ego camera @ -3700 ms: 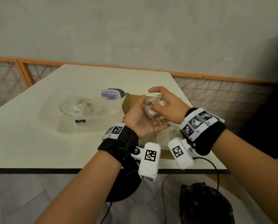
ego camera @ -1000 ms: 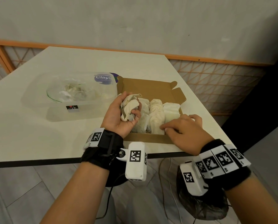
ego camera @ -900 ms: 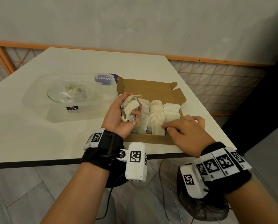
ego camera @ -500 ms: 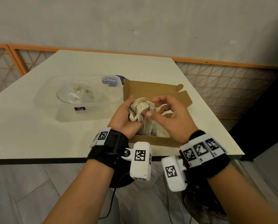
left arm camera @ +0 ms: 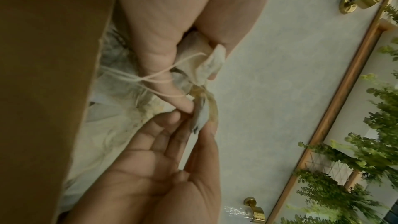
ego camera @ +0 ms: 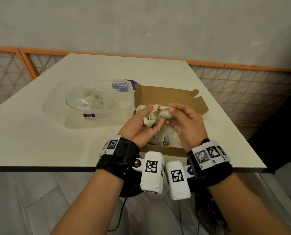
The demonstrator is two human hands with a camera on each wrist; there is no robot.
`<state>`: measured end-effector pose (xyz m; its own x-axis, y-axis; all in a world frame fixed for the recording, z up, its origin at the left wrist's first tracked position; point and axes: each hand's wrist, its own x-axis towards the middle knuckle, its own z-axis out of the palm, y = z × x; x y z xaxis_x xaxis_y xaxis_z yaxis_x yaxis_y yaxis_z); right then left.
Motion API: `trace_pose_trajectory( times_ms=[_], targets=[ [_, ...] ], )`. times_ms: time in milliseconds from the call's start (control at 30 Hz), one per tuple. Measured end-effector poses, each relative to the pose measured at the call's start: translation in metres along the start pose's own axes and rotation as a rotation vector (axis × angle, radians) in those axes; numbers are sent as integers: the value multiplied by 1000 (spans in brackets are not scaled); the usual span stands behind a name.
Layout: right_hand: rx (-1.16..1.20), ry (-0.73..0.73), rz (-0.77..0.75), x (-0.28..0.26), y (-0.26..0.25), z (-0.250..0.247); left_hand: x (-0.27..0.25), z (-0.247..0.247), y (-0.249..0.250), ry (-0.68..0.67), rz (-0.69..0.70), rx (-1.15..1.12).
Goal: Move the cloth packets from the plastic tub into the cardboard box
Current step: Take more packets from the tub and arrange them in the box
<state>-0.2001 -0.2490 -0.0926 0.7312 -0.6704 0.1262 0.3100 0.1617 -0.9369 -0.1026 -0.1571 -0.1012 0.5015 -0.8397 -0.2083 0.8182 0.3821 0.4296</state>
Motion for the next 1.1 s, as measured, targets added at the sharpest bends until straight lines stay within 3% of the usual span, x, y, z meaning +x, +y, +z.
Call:
trace_pose_trajectory(
  times_ms=[100,233,400,533,733,933,1100],
  targets=[
    [191,67,49,4,-2,-7,0,0,0,14,-8,-51],
    [277,41,58,6,0,-9,-1,1,1,-38,-39,-7],
    [275,22,26,5,2,-10,-3,3,-2,-81,-10,252],
    [150,-25,29,2,4,-8,0,6,-8,3,47,469],
    [-56,-38,6,2,8,-4,-3,9,-8,27,82,530],
    [-52,138,47,9,10,-7,-11,7,10,36,157,292],
    [68,211,82,11,8,-8,-13,0,28,-127,216,-9]
  ],
)
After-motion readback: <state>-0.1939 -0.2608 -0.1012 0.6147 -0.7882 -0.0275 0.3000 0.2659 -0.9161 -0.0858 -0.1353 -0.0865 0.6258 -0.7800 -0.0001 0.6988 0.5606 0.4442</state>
